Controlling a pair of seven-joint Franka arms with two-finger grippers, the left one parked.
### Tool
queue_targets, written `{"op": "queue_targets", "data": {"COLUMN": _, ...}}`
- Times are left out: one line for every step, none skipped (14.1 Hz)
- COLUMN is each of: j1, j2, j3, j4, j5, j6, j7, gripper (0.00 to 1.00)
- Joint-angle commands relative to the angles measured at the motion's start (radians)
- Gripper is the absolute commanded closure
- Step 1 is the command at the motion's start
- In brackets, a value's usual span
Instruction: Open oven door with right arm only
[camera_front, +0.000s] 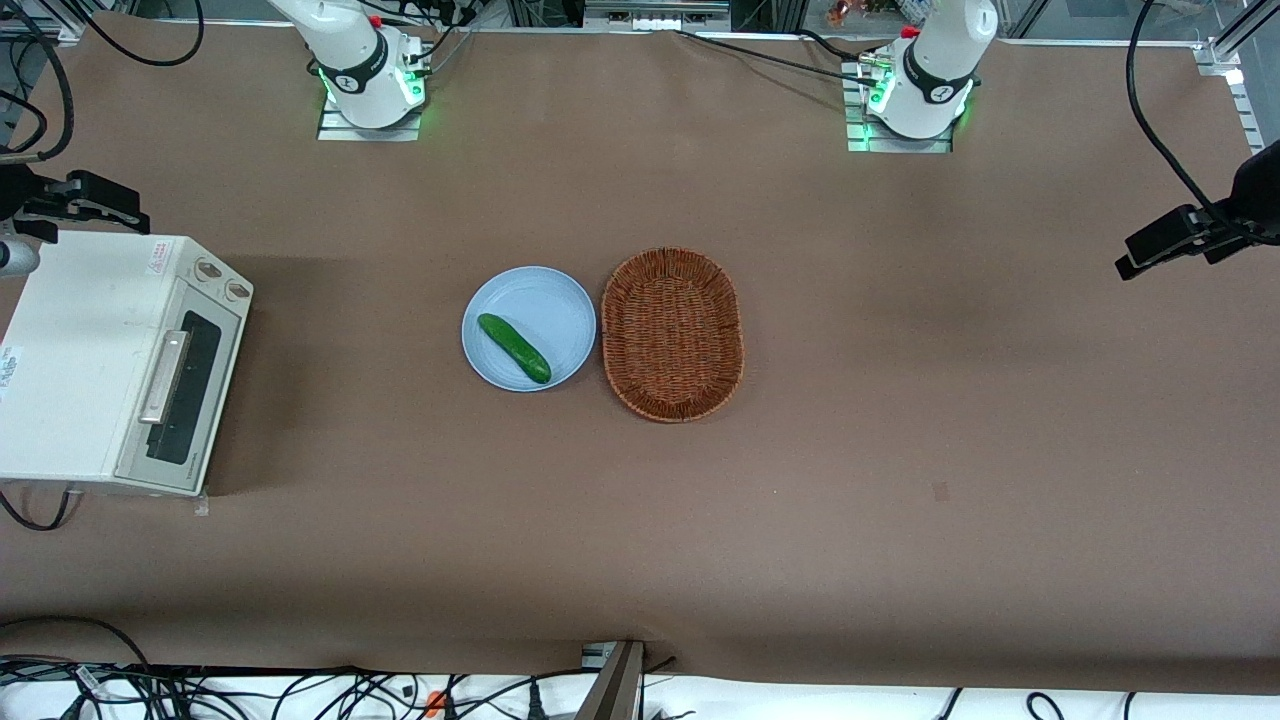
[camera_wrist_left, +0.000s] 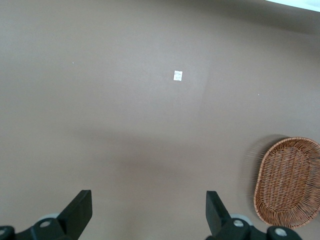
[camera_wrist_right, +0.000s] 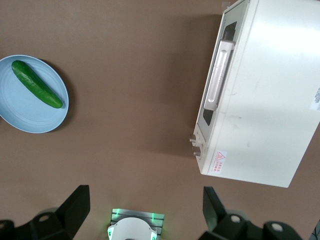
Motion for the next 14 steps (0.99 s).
{"op": "queue_targets", "data": {"j1": 0.023, "j2": 0.042, "j3": 0.006, "j4": -0.009, "j5": -0.005, "j6": 0.001, "j7": 0.012, "gripper": 0.01}}
{"op": "queue_targets", "data": {"j1": 0.029, "j2": 0.061, "j3": 0.008, "j4": -0.014, "j5": -0.005, "j6": 0.002, "j7": 0.014, "gripper": 0.02}}
{"op": "queue_targets", "data": {"j1": 0.032, "j2": 0.088, "j3": 0.006, "j4": -0.016, "j5": -0.004, "j6": 0.004, "j7": 0.014, "gripper": 0.04}}
{"op": "queue_targets", "data": {"j1": 0.032, "j2": 0.116, "j3": 0.006, "j4": -0.016, "j5": -0.004, "j6": 0.011, "j7": 0.015, "gripper": 0.06}}
{"op": "queue_targets", "data": {"j1": 0.034, "j2": 0.140, "j3": 0.006, "j4": -0.025, "j5": -0.008, "j6": 0.034, "j7": 0.017, "gripper": 0.09}}
{"op": "queue_targets", "data": {"j1": 0.034, "j2": 0.160, "j3": 0.006, "j4": -0.043, "j5": -0.017, "j6": 0.068, "j7": 0.035, "gripper": 0.13}}
{"op": "queue_targets", "data": {"j1": 0.034, "j2": 0.180, "j3": 0.005, "j4": -0.069, "j5": -0.022, "j6": 0.102, "j7": 0.059, "gripper": 0.19}}
{"op": "queue_targets", "data": {"j1": 0.034, "j2": 0.197, "j3": 0.005, "j4": -0.091, "j5": -0.040, "j6": 0.135, "j7": 0.081, "gripper": 0.28}}
{"op": "queue_targets", "data": {"j1": 0.037, "j2": 0.217, "j3": 0.005, "j4": -0.103, "j5": -0.076, "j6": 0.157, "j7": 0.090, "gripper": 0.38}}
{"op": "queue_targets", "data": {"j1": 0.043, "j2": 0.237, "j3": 0.005, "j4": -0.105, "j5": -0.102, "j6": 0.166, "j7": 0.090, "gripper": 0.50}}
{"op": "queue_targets", "data": {"j1": 0.044, "j2": 0.254, "j3": 0.005, "j4": -0.105, "j5": -0.126, "j6": 0.174, "j7": 0.090, "gripper": 0.62}}
{"op": "queue_targets", "data": {"j1": 0.049, "j2": 0.272, "j3": 0.005, "j4": -0.105, "j5": -0.157, "j6": 0.180, "j7": 0.090, "gripper": 0.74}}
{"op": "queue_targets", "data": {"j1": 0.052, "j2": 0.288, "j3": 0.005, "j4": -0.105, "j5": -0.192, "j6": 0.182, "j7": 0.090, "gripper": 0.84}}
{"op": "queue_targets", "data": {"j1": 0.063, "j2": 0.300, "j3": 0.005, "j4": -0.105, "j5": -0.235, "j6": 0.188, "j7": 0.090, "gripper": 0.93}}
